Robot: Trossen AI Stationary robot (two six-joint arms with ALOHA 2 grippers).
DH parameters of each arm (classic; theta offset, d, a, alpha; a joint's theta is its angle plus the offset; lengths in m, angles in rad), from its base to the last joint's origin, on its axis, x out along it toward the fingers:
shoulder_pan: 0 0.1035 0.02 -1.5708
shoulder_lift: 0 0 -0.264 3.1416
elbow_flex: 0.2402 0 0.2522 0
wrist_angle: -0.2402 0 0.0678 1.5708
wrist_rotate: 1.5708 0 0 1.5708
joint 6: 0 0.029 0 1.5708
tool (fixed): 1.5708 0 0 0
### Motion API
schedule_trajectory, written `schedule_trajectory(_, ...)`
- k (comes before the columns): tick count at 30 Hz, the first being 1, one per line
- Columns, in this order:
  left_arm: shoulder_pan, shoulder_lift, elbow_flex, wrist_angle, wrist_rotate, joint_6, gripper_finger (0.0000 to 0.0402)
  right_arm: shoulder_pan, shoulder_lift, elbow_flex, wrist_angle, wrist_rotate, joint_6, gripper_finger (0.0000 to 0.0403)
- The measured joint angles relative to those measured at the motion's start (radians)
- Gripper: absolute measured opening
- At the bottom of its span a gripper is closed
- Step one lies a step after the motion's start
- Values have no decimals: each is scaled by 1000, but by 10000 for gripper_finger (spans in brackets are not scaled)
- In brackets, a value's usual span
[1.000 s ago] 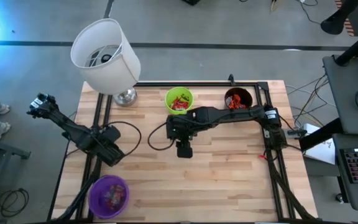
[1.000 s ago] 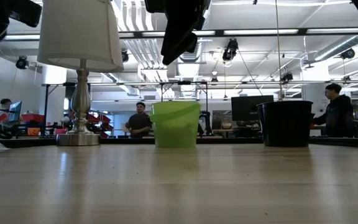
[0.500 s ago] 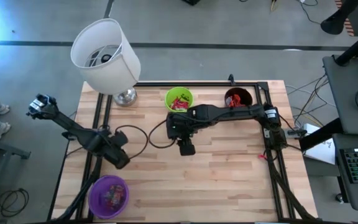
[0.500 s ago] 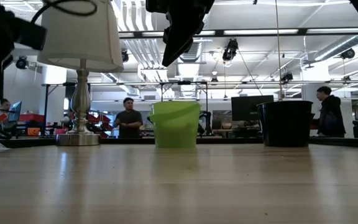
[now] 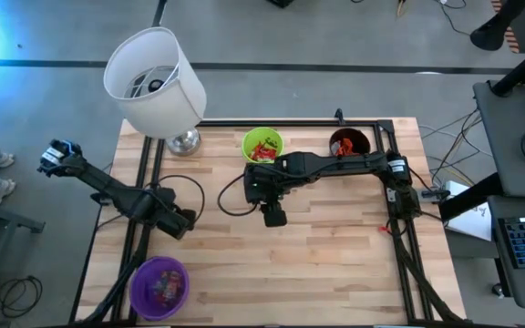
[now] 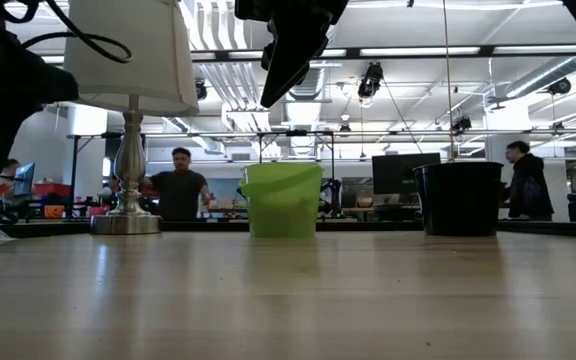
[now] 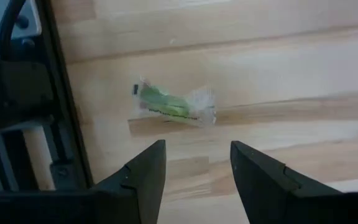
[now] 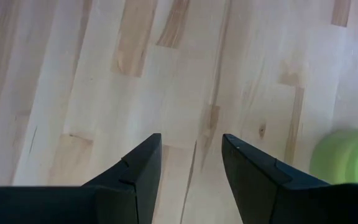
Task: Sort candy
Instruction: Put the green gummy candy into the violet bucket
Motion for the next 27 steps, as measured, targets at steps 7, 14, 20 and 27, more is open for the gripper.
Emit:
schedule_trajectory(7, 25, 0, -23, 1, 1, -15, 162, 0, 0, 0, 0, 0, -3, 162)
schedule_trajectory(14, 86, 16, -27, 5, 19, -42, 162, 0, 0, 0, 1, 0, 0, 162)
schedule_trajectory(20, 107, 17, -26, 11, 23, -52, 162, 0, 0, 0, 1, -1, 0, 162)
schedule_trajectory(27, 110, 17, -15, 19, 15, 408, 162, 0, 0, 0, 1, -4, -1, 162)
